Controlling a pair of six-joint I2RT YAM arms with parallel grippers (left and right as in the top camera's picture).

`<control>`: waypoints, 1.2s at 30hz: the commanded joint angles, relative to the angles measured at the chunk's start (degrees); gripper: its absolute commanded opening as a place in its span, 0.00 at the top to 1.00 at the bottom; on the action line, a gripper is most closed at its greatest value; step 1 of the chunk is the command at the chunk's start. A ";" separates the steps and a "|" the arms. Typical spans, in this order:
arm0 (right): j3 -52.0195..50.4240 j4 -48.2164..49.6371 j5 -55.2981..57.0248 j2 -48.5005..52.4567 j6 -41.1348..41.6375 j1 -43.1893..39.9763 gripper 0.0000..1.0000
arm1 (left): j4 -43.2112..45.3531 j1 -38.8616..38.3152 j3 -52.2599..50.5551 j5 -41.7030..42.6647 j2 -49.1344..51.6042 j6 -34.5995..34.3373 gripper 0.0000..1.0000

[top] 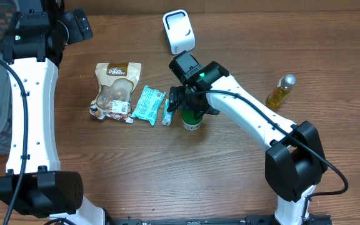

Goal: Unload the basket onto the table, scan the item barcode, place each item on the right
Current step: 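Lower the right gripper around the green jar and close it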

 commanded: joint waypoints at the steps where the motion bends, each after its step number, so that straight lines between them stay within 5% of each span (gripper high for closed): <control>1: -0.50 0.15 0.98 -2.03 0.63 -0.20 0.00 | 0.02 0.24 0.48 -0.74 0.13 -0.76 0.00; 36: -6.80 3.80 2.03 -2.01 0.66 -0.13 0.05 | 0.04 0.20 0.48 -0.74 0.20 -0.79 0.00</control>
